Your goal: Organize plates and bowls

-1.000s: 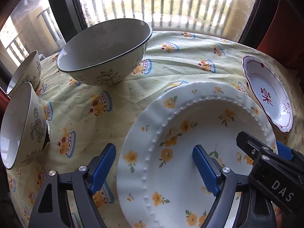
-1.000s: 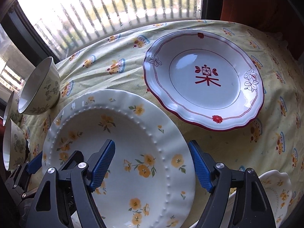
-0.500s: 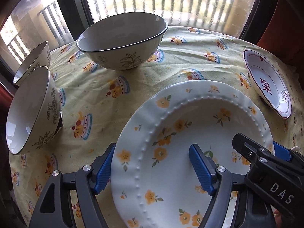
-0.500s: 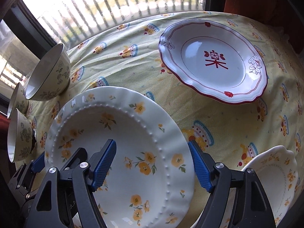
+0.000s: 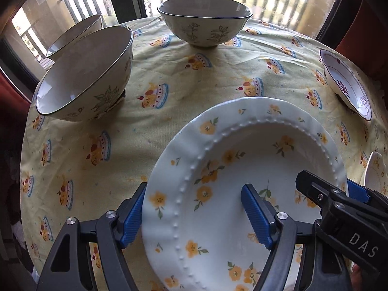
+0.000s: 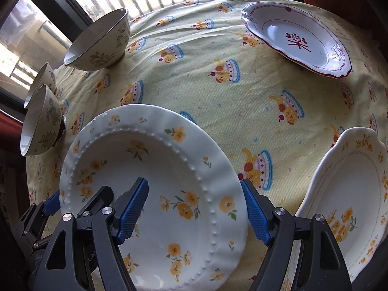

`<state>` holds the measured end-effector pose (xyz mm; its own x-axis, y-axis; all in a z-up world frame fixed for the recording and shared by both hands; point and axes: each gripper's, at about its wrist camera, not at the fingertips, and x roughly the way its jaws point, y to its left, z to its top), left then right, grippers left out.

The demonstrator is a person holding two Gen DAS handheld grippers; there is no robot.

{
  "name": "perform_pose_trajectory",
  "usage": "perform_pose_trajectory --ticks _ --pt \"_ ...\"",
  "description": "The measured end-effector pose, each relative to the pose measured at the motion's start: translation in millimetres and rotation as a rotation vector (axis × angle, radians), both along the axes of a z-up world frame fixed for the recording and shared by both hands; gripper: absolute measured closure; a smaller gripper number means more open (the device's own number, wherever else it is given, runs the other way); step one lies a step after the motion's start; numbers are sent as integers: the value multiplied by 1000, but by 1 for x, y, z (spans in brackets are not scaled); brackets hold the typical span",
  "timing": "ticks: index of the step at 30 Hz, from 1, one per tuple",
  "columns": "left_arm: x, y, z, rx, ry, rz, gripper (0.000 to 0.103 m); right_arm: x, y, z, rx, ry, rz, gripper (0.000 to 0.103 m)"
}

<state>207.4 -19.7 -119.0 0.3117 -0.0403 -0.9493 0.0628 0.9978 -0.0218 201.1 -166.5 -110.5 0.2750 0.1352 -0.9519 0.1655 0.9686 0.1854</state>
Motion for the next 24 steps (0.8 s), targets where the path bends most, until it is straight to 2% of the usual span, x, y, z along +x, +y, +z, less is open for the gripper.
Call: perform_pose_trajectory --ticks 4,8,13,19,24 --pt "0 7 3 -17 -3 62 39 -3 -2 2 3 -6 -6 28" --pt "1 8 1 -29 -3 68 39 -3 -4 3 -36 -19 34 41" --pt "1 2 -1 -15 -15 52 33 -1 4 2 -111 -23 79 40" --pt "-5 5 0 -8 -38 46 33 -1 2 2 -100 -47 69 37" --pt "-11 8 4 -6 -41 8 34 0 4 3 -110 -31 63 37"
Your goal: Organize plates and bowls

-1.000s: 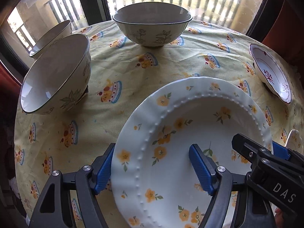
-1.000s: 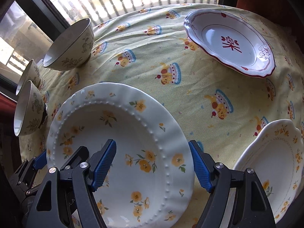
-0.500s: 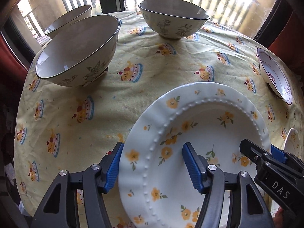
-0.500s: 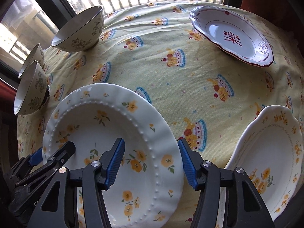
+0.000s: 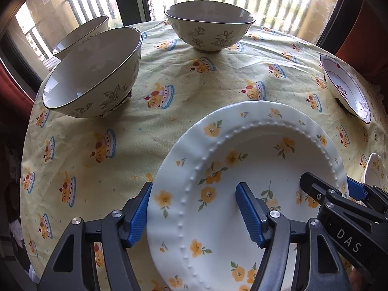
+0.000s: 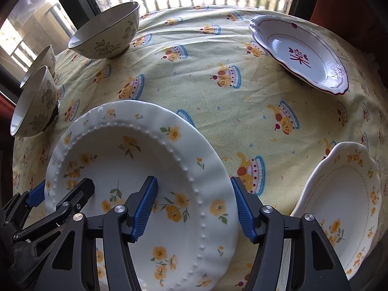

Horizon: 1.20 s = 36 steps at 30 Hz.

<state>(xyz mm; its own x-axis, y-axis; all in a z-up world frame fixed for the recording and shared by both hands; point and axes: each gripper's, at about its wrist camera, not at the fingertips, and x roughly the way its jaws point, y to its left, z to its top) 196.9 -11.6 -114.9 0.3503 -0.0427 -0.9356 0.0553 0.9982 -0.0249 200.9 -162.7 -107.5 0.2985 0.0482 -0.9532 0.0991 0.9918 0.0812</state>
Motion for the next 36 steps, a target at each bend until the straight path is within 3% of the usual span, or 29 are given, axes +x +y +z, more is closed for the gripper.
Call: perform_pose_trajectory --ticks 19,36 --pt "-33 -9 48 -47 -49 -93 34 -47 -10 49 -25 -41 -139 37" --pt "-52 -95 64 -48 -86 -26 34 -65 -95 64 -1 -64 -112 37"
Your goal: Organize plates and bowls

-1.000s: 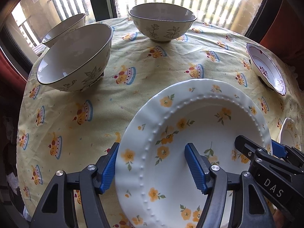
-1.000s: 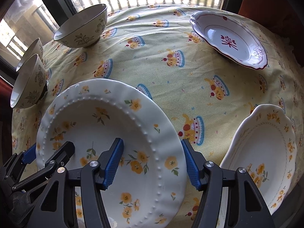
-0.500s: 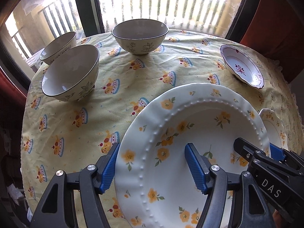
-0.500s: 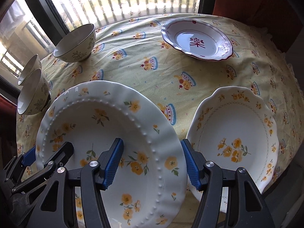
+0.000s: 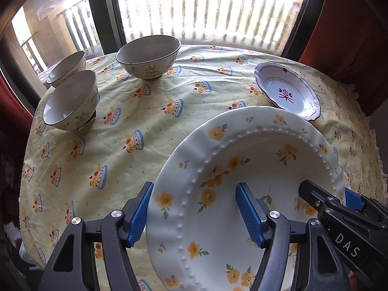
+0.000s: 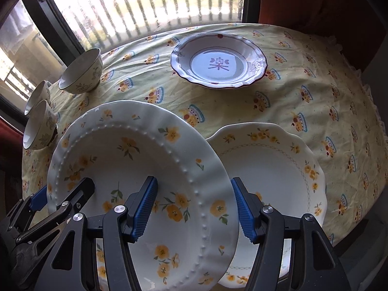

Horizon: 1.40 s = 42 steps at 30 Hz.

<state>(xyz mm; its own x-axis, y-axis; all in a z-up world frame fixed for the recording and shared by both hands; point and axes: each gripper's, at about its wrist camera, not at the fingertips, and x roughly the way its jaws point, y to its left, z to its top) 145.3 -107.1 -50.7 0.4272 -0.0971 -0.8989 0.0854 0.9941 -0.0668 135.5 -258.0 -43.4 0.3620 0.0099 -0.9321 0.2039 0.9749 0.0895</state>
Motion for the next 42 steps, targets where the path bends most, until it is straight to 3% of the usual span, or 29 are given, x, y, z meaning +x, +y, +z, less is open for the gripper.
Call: perform_pose_trajectory --ticks 24,42 --pt "-18 -138 -16 -33 31 23 34 -18 -143 -7 -40 22 15 37" --pt "-26 -169 -40 -4 93 77 31 -22 -177 -26 -26 58 57 37"
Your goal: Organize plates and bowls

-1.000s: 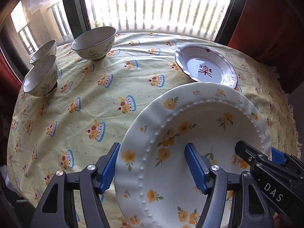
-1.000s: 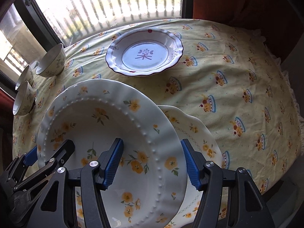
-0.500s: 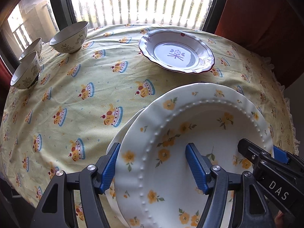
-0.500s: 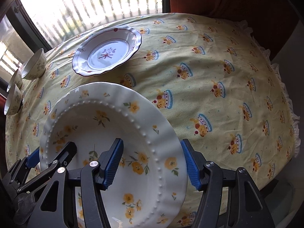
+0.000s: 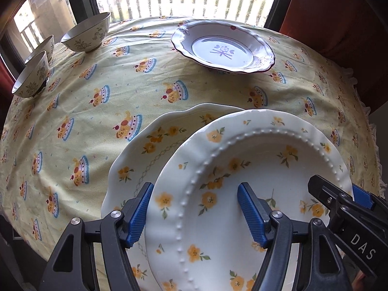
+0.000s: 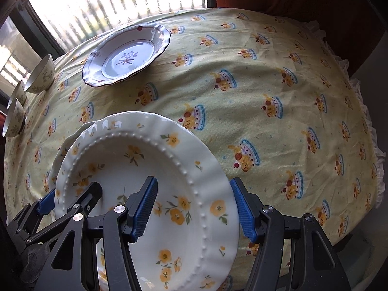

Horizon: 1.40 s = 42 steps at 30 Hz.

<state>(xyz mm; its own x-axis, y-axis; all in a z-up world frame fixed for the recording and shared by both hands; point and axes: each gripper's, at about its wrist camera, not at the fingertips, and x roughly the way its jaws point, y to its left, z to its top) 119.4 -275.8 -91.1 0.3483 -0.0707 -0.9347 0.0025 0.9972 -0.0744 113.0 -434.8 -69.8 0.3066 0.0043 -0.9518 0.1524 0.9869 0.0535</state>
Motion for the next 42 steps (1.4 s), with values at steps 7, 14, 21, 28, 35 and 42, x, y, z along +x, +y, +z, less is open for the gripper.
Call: perform_pose_trajectory --ticks 7,14,21,28,35,42 --pt "5 3 -10 -10 29 35 28 7 3 0 5 -12 36 37" --pt "2 -9 -11 98 4 -8 27 7 15 0 -32 -33 87 37" --pt "2 -7 -10 94 6 -18 21 6 14 -4 -20 -33 101 37" --pt "0 -6 -12 96 29 -22 15 0 9 -5 -24 -7 80 37" --pt "-6 4 -7 73 26 17 14 -10 -8 1 -19 -20 25 45" --pt "-12 8 -1 71 35 16 14 -6 8 -2 -7 -29 68 68"
